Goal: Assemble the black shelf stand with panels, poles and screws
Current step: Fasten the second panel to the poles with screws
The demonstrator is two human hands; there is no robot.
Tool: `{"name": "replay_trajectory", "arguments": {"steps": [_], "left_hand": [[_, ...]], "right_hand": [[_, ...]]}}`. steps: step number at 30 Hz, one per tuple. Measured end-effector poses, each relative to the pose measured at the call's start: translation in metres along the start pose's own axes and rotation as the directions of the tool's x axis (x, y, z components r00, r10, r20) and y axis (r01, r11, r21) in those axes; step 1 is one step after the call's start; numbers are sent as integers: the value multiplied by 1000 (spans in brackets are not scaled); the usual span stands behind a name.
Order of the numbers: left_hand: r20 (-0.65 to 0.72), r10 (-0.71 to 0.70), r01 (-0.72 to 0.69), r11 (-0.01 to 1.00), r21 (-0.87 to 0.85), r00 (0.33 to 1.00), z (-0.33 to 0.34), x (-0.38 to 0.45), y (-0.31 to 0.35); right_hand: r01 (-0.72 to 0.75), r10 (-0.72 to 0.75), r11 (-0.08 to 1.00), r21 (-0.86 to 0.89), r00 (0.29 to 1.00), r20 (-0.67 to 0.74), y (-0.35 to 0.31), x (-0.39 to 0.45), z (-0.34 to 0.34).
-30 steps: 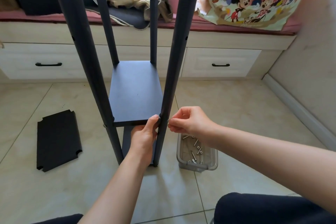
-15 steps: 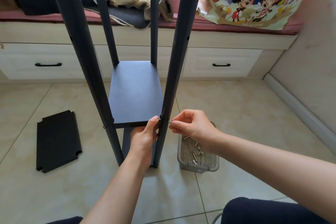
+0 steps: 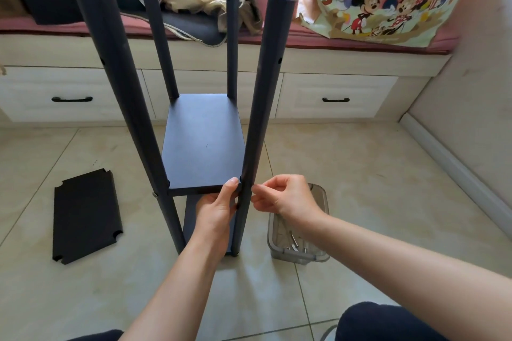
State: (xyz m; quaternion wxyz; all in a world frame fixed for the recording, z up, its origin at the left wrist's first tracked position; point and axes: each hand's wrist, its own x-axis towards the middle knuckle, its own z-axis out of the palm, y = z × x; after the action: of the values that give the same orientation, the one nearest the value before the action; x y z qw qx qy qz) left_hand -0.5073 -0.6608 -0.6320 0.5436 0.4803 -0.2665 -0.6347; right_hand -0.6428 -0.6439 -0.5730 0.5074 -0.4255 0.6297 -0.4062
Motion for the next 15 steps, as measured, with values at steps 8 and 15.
{"name": "replay_trajectory", "arguments": {"steps": [8, 15], "left_hand": [[-2, 3, -3, 1000, 4, 1000, 0, 0, 0], [10, -1, 1, 1000, 2, 1000, -1, 1, 0]], "right_hand": [[175, -215, 953, -247, 966, -145, 1, -5, 9], [323, -399, 813, -485, 915, -58, 2, -5, 8]]}}
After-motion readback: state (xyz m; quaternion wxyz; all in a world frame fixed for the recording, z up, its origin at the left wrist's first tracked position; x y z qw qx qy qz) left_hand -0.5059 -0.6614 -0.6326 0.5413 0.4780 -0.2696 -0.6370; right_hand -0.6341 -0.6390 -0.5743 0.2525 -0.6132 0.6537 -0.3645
